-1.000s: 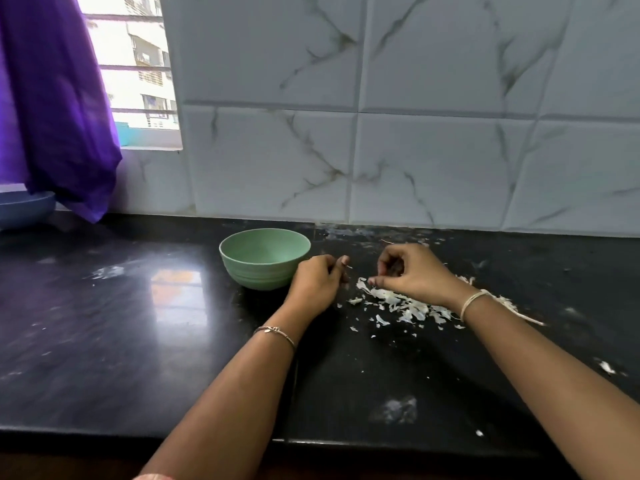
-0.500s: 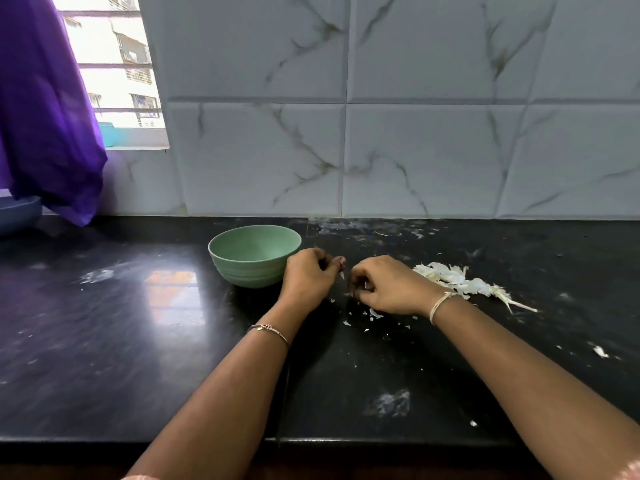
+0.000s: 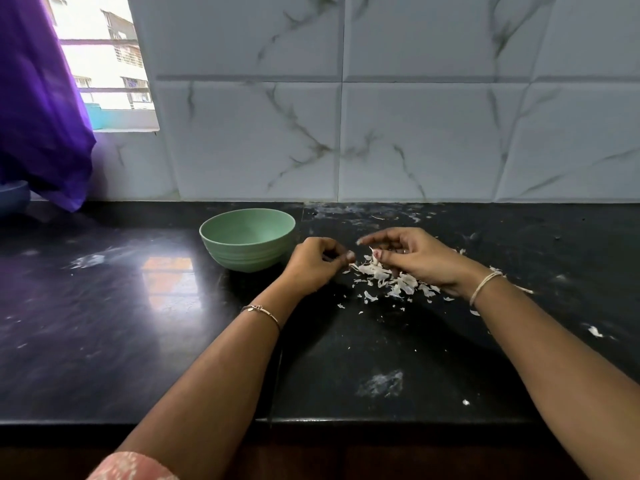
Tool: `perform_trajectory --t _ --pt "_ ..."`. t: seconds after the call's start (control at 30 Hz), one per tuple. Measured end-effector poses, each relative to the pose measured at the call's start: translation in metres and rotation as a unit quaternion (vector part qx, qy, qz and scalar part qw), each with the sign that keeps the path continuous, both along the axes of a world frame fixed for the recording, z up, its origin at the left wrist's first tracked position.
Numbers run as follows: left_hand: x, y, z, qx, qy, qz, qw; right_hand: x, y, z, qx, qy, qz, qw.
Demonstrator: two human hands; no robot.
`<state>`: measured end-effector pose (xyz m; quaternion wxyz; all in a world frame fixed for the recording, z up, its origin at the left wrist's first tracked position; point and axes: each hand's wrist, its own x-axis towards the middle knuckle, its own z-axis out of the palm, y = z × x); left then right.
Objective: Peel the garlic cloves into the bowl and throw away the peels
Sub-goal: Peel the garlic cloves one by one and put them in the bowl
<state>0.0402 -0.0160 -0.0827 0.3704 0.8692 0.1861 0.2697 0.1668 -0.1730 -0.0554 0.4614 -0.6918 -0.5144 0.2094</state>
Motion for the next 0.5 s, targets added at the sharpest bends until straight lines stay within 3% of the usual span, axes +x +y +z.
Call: perform_trajectory --t 0.13,0.27,0.5 --pt "0.001 -0.003 0.001 -0.031 0.005 0.023 0.999 -0.003 -0.002 -0.001 -0.025 -0.017 0.004 1.000" --pt "0.002 0.001 -0.002 -0.001 0.015 0.028 0.999 -0.001 -0.007 0.003 -0.041 -0.010 0.016 0.999" --pt "0.001 0.002 -0.002 0.043 0.024 0.027 0.998 0.001 -0.010 0.019 -0.100 -0.117 0.038 0.987"
